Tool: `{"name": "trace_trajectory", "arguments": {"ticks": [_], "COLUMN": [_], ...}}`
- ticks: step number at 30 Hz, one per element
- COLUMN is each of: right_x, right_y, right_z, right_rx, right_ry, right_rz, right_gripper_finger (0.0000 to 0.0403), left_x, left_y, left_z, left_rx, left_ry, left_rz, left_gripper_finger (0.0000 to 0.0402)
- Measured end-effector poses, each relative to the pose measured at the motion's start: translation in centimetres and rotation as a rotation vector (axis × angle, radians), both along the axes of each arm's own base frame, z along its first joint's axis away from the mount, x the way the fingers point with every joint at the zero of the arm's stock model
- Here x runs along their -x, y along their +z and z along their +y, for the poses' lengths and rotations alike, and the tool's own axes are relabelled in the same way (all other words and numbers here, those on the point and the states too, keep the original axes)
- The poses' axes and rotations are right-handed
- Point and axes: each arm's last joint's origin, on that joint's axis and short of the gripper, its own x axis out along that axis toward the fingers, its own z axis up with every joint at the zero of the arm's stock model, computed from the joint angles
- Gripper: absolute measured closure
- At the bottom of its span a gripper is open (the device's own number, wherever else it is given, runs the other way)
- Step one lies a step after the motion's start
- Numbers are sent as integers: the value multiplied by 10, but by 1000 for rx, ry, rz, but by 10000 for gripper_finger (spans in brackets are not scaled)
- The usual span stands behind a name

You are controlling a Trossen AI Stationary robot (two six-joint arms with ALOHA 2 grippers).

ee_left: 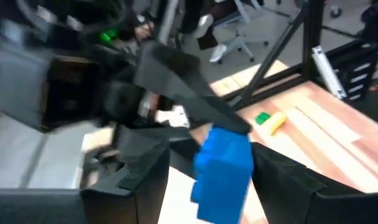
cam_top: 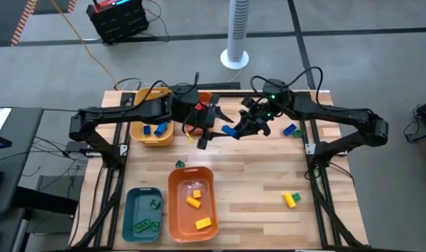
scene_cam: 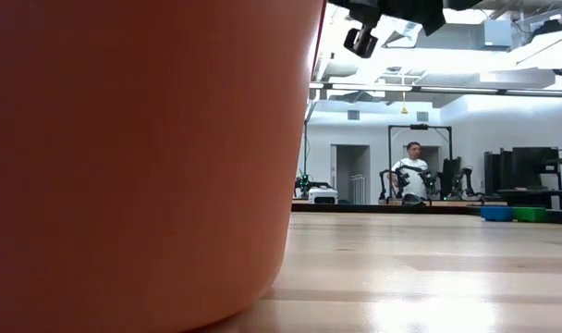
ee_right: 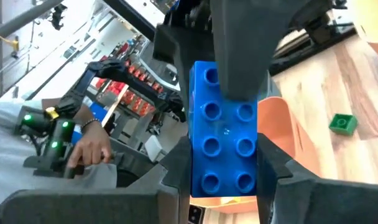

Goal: Sort blocks
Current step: Put the blue game piece into the yellow bin

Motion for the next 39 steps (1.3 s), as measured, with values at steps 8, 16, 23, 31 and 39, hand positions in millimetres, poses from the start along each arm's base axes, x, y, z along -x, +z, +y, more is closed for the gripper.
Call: {"name": "trace_trajectory", "arguments": {"ticks": [8, 16, 23, 31, 39], "right_x": [-7, 1, 37, 47, 36], "right_y": [-5, -4, 8, 8, 2], "right_z": [0, -15, -18, -10, 0], "right_rx": [-32, -34, 46, 280, 302], "right_ry": [2, -18, -120, -377, -378], "right_rz": [23, 16, 54, 125, 150], "right_gripper_finger": [270, 120, 57, 57, 58], "left_x": [-8, 12, 78, 149, 194], "left_y": [-10, -5, 11, -54, -113], "left_z": [-7, 10, 53, 130, 159], "left_rx": [32, 121, 326, 757, 1000], "left_ry": [-47, 92, 360, 993, 1307], "left_rz": [30, 124, 283, 577, 719], "left_gripper_finger": [313, 320, 320, 320, 320]}}
